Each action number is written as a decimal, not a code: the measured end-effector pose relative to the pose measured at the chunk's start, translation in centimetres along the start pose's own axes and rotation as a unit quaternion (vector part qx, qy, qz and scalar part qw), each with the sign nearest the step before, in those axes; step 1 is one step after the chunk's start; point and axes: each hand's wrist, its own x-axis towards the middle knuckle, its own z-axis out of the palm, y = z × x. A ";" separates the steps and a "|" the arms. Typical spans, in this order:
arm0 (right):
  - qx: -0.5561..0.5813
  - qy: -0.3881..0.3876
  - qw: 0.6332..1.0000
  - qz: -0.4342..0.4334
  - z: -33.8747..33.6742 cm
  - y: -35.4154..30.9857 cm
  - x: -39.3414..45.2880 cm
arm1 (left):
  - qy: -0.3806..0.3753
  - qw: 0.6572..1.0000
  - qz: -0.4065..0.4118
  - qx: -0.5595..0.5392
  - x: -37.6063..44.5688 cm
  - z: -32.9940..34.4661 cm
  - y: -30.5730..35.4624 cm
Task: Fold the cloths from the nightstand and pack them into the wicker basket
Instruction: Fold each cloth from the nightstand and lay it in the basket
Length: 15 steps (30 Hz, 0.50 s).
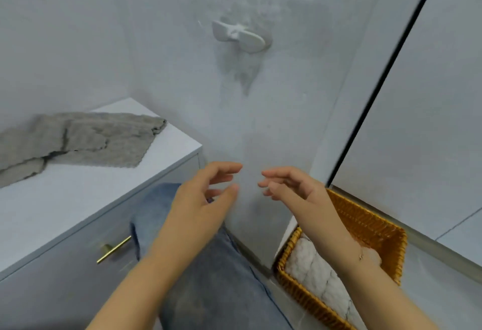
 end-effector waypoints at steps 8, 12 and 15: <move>-0.062 -0.143 0.986 -0.051 10.6 -3.0 6.6 | 0.131 0.990 -0.020 0.042 0.0 -10.7 -2.4; -0.103 -0.203 0.970 -0.085 15.3 -3.6 10.5 | 0.153 0.979 -0.037 0.126 0.5 -15.6 -4.5; -0.142 -0.227 0.957 -0.108 18.4 -3.5 13.4 | 0.139 0.968 -0.056 0.199 1.0 -18.6 -6.5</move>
